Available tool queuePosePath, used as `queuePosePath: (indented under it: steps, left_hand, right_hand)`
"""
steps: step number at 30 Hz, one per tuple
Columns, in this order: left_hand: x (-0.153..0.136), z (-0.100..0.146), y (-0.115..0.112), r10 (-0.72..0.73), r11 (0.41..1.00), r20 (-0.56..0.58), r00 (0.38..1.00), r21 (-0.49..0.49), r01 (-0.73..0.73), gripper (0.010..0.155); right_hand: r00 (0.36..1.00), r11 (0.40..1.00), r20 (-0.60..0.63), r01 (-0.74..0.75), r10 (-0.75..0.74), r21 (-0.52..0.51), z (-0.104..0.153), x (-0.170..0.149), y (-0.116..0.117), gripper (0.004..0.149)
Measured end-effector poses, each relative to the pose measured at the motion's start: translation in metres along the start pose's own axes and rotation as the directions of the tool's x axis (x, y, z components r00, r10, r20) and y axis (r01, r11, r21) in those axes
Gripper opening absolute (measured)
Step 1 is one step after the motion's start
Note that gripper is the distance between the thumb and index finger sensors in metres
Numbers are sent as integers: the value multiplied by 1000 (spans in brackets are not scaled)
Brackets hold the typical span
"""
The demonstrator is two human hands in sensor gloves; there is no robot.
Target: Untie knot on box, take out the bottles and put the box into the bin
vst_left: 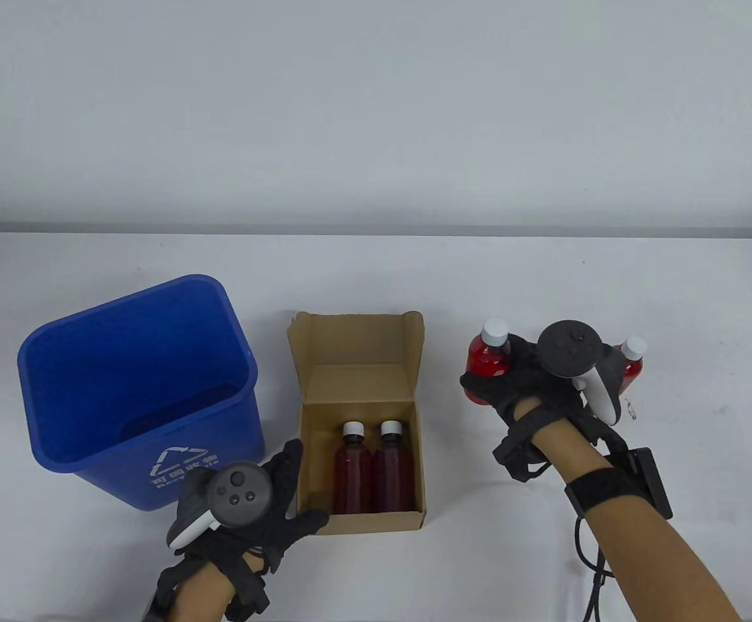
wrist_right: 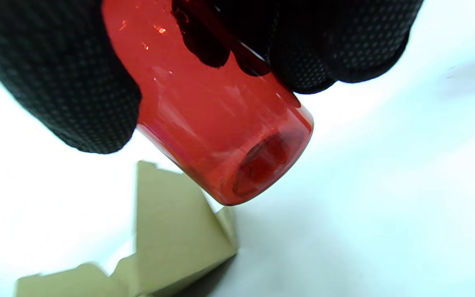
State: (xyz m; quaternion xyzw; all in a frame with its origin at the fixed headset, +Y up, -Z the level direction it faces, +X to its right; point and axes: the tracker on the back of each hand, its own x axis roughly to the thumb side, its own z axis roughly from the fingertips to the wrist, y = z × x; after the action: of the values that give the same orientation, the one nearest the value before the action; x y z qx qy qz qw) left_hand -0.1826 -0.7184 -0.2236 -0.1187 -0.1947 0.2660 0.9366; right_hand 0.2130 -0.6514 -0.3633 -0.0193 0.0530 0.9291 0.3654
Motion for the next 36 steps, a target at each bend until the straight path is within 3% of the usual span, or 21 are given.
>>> queuePosePath:
  steps: [15, 21, 36]
  left_hand:
    - [-1, 0, 0, 1, 1000, -1, 1000, -1, -1, 102]
    - [-1, 0, 0, 2, 1000, -1, 1000, -1, -2, 102]
    - [-1, -1, 0, 9, 1000, -4, 1000, -5, -9, 102]
  right_hand:
    - [974, 982, -226, -64, 23, -176, -43, -75, 13, 81]
    - [959, 973, -282, -83, 19, -217, -50, -88, 19, 81]
    - [927, 962, -348, 44, -140, -269, -59, -119, 30, 82]
